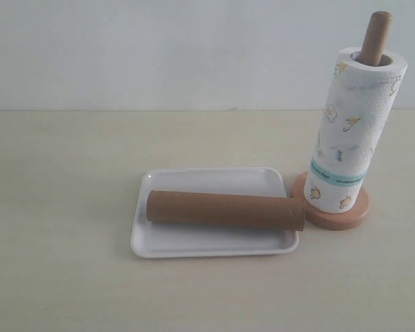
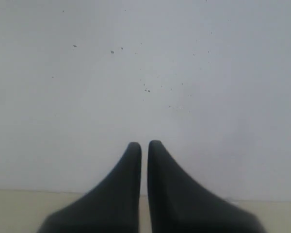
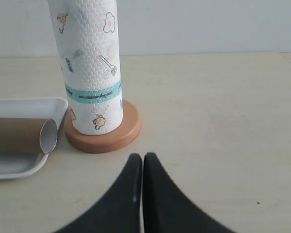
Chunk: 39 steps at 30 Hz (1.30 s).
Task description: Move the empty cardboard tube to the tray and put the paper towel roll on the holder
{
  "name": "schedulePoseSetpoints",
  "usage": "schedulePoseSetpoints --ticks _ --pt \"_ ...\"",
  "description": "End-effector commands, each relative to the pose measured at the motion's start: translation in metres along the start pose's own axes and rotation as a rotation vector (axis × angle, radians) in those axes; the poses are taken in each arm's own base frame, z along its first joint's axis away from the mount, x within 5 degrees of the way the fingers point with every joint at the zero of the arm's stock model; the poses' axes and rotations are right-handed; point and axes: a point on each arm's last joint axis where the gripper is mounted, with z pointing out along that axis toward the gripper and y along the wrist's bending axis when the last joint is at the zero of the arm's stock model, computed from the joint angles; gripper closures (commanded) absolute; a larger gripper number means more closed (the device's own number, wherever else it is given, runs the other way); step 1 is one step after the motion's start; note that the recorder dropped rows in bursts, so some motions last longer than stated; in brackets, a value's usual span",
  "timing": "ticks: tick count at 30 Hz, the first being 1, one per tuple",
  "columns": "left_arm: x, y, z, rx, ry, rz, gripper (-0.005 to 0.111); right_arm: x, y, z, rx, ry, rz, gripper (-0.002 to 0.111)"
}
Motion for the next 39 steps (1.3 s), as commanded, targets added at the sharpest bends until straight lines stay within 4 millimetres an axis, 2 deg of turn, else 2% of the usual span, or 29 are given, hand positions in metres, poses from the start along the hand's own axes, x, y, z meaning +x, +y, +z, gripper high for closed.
schedulePoseSetpoints --ticks 1,6,8,12,17,23,28,33,37,39 --pt "0.007 0.001 -0.008 0.015 -0.014 0.080 0.103 -0.001 0.000 0.000 0.007 -0.010 -0.003 0.109" --pt "0.006 0.002 -0.010 -0.001 -0.026 0.161 0.103 -0.001 0.000 0.000 0.007 -0.010 -0.003 0.109" --pt "0.009 0.008 -0.010 -0.061 0.011 0.231 0.103 -0.001 0.000 0.000 0.007 -0.010 -0.003 0.109" --pt "0.030 0.023 -0.015 -0.202 0.255 0.206 0.103 -0.001 0.000 0.000 0.007 -0.010 -0.003 0.109" --pt "0.053 0.017 -0.016 -0.123 0.379 0.157 0.103 -0.001 0.000 0.000 0.007 -0.010 -0.003 0.109" --pt "0.069 0.002 -0.025 0.085 0.266 0.214 0.103 -0.001 0.000 0.000 0.007 -0.010 -0.003 0.109" --pt "0.065 0.005 -0.034 0.036 0.191 0.205 0.103 -0.001 0.000 0.000 0.007 -0.010 -0.003 0.109" --pt "0.067 0.008 -0.035 -0.015 0.190 0.194 0.103 -0.001 0.000 0.000 0.007 -0.010 -0.003 0.109" --pt "0.078 0.008 -0.035 -0.010 0.214 0.163 0.103 -0.001 0.000 0.000 0.007 -0.010 -0.003 0.109" --pt "0.090 0.010 -0.036 -0.010 0.229 0.141 0.103 -0.001 0.000 0.000 0.007 -0.010 -0.003 0.109"
